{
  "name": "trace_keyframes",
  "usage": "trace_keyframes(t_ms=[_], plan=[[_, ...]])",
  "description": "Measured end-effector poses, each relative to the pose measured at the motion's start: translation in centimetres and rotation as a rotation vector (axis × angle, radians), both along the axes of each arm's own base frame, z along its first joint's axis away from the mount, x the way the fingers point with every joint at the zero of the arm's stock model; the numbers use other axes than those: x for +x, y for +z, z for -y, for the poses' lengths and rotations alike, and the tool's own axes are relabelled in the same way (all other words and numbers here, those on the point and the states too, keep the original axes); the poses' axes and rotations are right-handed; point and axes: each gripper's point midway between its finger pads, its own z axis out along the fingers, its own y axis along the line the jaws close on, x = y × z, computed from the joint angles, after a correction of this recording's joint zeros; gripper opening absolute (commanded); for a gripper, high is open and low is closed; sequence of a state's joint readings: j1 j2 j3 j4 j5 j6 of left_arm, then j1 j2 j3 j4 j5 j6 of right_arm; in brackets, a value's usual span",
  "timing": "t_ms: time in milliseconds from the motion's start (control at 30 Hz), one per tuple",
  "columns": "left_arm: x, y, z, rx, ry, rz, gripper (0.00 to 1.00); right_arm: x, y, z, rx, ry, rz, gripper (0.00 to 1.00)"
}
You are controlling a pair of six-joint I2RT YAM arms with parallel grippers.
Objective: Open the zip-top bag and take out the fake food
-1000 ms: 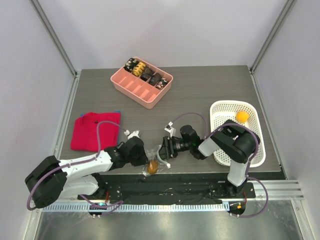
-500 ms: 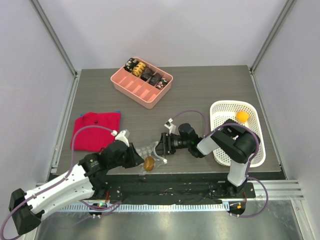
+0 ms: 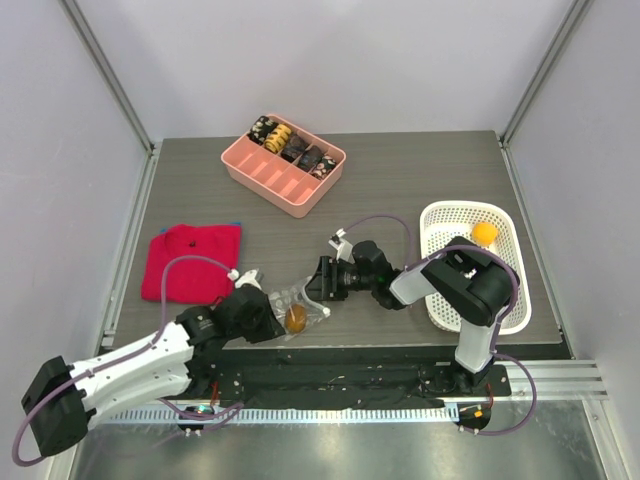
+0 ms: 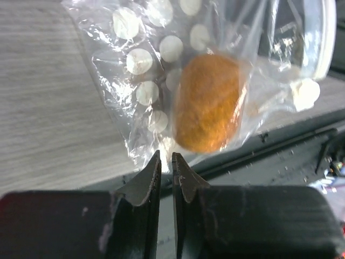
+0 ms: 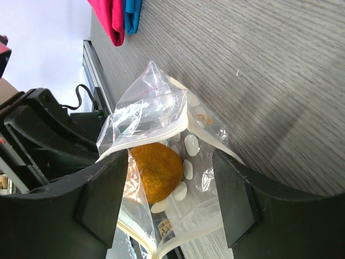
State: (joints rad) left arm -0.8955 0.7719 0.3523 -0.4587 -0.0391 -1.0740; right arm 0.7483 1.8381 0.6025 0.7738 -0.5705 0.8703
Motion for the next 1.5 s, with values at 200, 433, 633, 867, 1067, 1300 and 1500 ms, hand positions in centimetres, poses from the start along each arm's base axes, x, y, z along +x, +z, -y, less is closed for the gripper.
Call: trace_keyframes(t_ms=[200,433,633,867,1067,1300,1500], plan=[[1.3,-1.2,0.7,0.031,0.021,0.007,0.1,-0.1,0.0,0.1,0.007,0.006,0.003,0.7],[2.6,-2.7,2.6,0.031,0.021,-0.006,0.08,-0.9,-0.4,0.4,0.004,0.016,-0.003,0.54],[4.2,-2.7,4.4,0.037,0.024,-0.003,0.06,-1.2,-0.8,0.3,0.008,0.017,-0.013,0.53],[5.9,-2.7,5.5,0.061,0.032,0.027,0.04,-1.4,-0.3,0.1,0.031,0.025,-0.01,0.69],[5.5,-1.9,4.6,0.085,0.012,0.042,0.23,-1.4,0.0,-0.2,0.027,0.031,-0.003,0.71],[3.8,3.8,4.0,-0.051,-0.051,0.133,0.31,-1.3,0.0,-0.4,0.012,0.036,-0.002,0.73],[2.0,5.7,4.8,-0.209,-0.112,0.147,0.19,-1.3,0.1,-0.5,0.012,0.038,-0.001,0.75]])
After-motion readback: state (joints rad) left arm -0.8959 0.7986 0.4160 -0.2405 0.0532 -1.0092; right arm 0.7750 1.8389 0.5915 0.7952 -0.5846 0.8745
